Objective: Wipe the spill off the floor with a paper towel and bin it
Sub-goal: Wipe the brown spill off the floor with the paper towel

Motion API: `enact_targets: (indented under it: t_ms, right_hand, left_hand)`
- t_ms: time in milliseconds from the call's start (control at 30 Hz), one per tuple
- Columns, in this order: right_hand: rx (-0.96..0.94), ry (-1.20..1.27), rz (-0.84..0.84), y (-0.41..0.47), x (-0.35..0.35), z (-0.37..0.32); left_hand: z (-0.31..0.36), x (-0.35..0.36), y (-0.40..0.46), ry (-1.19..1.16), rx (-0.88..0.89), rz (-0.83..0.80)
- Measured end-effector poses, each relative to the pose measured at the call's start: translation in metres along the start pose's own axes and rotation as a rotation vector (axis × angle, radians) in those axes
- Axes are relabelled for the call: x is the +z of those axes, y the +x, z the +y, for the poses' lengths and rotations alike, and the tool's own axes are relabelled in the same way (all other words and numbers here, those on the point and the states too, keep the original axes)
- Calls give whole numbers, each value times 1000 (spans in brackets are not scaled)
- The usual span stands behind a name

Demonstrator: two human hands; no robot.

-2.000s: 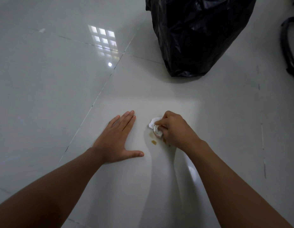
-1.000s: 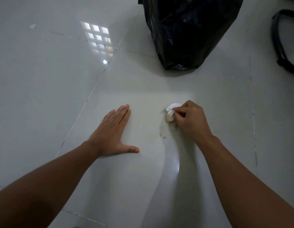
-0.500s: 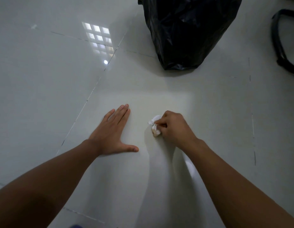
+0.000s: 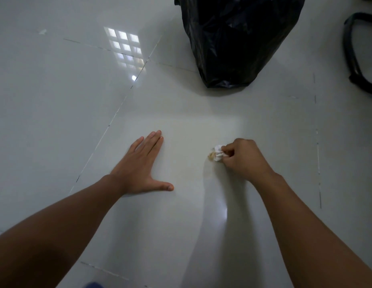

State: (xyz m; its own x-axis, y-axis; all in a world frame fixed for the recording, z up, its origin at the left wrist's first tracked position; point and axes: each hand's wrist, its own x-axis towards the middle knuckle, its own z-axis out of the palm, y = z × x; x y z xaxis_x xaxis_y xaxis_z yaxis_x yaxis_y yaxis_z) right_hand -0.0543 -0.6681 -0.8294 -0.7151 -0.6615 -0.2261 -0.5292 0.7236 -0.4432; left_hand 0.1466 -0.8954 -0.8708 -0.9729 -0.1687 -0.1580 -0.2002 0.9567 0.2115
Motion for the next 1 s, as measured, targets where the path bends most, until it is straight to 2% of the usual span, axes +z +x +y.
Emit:
enact_targets:
  t_ms: [133,200,300,367,433,500,600,767,900,1000]
  right_hand:
    - [-128,26,-216,-2,19,-35]
    - [-120,18,-144,4,22,-37]
    - [-69,47,114,8,26,-25]
    - [-93,77,138,6,30,-28]
    - [-163,94,23,3,29,-36]
    - [-174,87,-165,0,22,-41]
    - [-44,54,-284,-3,6,-26]
    - [187,178,-102,-5,-24,19]
    - [117,159,132,16,-12,14]
    - [88,168,239,30,4,-4]
  left_hand:
    - [0,0,1,-6,-1,4]
    - [1,-1,1,-14,-1,4]
    - [2,0,1,-19,-4,10]
    - [1,-1,1,-22,0,15]
    - [1,-1,1,-24,5,12]
    - [2,-1,1,-28,6,13]
    - [2,-1,2,-34,0,14]
    - [1,-1,1,-48,3,17]
    - [0,0,0,-47,-1,30]
    - [-1,-1,0,-60,7,23]
